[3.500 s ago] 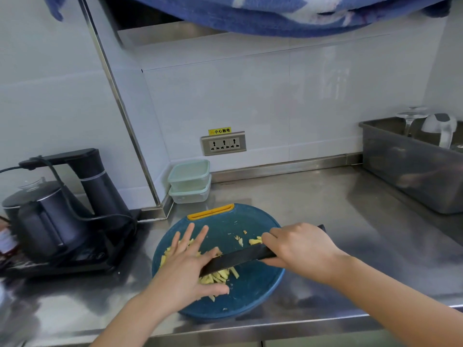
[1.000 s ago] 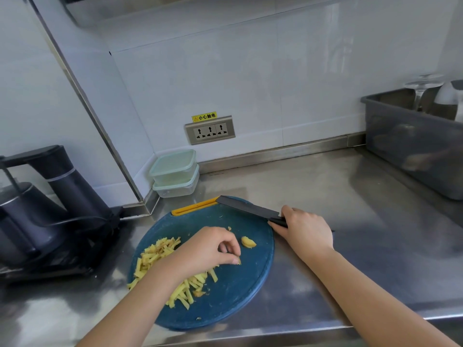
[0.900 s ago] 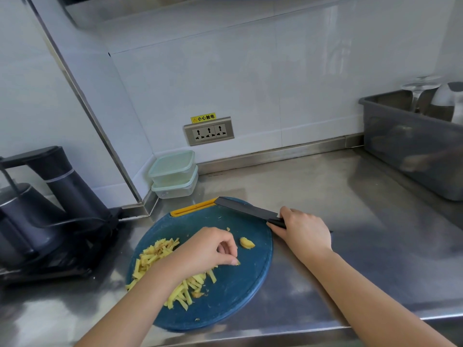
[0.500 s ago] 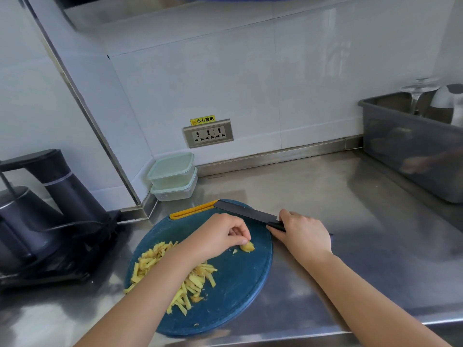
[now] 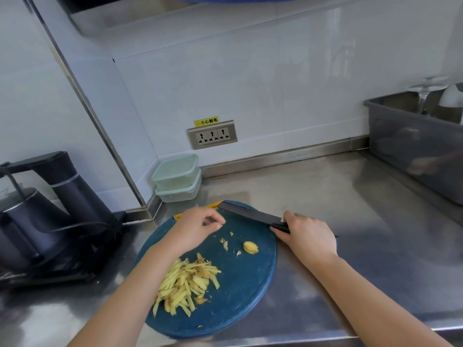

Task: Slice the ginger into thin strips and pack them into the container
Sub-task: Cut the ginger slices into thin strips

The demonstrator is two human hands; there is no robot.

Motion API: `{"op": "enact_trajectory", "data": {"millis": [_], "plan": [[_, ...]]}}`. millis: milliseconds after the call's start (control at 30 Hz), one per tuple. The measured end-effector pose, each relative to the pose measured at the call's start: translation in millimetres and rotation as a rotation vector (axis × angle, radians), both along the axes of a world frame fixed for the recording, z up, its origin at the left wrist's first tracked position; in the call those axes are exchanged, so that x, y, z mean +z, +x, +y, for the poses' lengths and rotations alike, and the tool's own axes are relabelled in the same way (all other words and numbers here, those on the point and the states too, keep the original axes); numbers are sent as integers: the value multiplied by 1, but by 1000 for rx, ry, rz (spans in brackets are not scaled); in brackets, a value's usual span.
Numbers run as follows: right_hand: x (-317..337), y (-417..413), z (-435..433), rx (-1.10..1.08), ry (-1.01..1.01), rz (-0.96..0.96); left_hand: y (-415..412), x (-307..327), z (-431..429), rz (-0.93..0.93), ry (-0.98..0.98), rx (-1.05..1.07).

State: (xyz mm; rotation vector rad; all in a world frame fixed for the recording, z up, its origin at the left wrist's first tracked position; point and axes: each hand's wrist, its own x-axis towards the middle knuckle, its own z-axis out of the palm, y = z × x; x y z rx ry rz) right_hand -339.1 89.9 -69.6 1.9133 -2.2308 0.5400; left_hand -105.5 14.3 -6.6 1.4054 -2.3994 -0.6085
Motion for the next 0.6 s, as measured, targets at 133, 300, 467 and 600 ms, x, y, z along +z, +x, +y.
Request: {"op": "enact_trajectory", "data": {"millis": [133, 300, 467, 600], "plan": [[-2, 0, -1, -2, -1, 11, 10, -7, 1, -55, 127, 39], [-2, 0, 0, -3, -5, 10, -1, -17, 6, -58, 113, 43], [-1, 1, 3, -11, -1, 10, -8, -16, 11, -109, 115, 53], [-3, 0, 3, -19, -3, 22, -11, -13, 13, -171, 157, 79]]}}
